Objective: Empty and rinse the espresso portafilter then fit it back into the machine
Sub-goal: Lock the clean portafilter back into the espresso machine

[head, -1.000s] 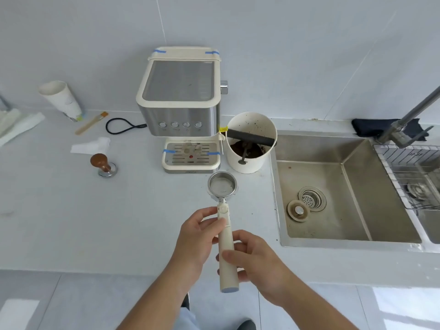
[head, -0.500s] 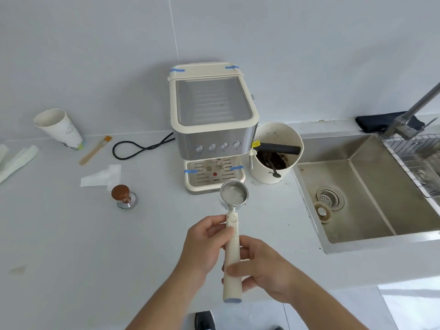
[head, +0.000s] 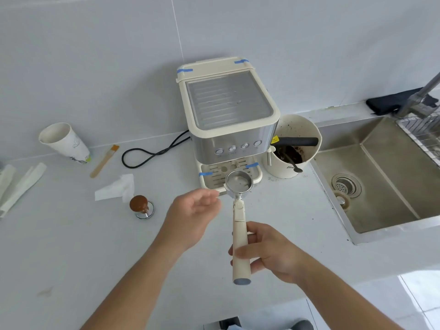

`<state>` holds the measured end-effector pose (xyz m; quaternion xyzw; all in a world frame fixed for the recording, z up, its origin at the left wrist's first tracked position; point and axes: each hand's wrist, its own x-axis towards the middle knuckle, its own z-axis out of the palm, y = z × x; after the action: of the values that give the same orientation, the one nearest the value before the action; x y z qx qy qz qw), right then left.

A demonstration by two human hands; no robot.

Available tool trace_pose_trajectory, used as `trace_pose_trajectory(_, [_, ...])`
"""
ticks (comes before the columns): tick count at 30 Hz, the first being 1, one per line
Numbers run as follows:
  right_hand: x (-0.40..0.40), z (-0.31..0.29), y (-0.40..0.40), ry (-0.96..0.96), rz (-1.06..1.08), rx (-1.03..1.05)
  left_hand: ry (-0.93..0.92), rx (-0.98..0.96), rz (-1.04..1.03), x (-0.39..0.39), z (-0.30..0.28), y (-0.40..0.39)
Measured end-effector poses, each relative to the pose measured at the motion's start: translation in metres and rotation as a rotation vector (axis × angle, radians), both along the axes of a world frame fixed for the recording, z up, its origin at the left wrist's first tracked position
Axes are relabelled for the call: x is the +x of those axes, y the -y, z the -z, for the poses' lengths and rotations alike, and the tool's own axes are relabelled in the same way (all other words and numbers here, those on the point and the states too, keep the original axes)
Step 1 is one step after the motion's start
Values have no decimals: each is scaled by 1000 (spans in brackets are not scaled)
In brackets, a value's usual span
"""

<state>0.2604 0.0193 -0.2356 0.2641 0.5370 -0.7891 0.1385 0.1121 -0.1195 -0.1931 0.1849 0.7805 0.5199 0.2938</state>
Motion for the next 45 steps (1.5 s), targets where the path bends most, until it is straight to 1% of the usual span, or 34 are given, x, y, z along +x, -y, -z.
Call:
trace_pose_trajectory(3, [-6, 6, -3, 23, 13, 6, -267, 22, 72, -21, -31, -3])
trace_pose_trajectory(8, [-18, 17, -9, 60, 42, -15, -593, 114, 160, -53, -81, -33])
trace_pose_trajectory(10, [-23, 20, -10, 69, 44, -28, -741, 109, 194, -65, -92, -50])
trace_pose_trajectory(12, [-28, 21, -12, 73, 48, -41, -847, 69, 243, -78, -99, -70])
trace_pose_trajectory(14, [-32, 22, -14, 72, 58, -57, -866, -13, 293, -91, -99, -89])
trace_pose_trajectory(18, [-40, 20, -18, 70, 66, -77, -795, -192, 394, -113, -89, -116])
trace_pose_trajectory(21, [-47, 18, -22, 59, 69, -80, -859, -263, 472, -117, -83, -128])
trace_pose_trajectory(27, [-56, 20, -27, 38, 101, -97, -932, -278, 452, -118, -78, -131])
trace_pose_trajectory(33, [-72, 22, -31, -25, 145, -121, -920, -258, 421, -122, -77, -135])
trace_pose_trajectory(40, [-97, 19, -32, -67, 245, -129, -904, -280, 381, -122, -76, -136])
trace_pose_trajectory(45, [-114, 21, -20, -75, 318, -156, -900, -261, 378, -120, -74, -136])
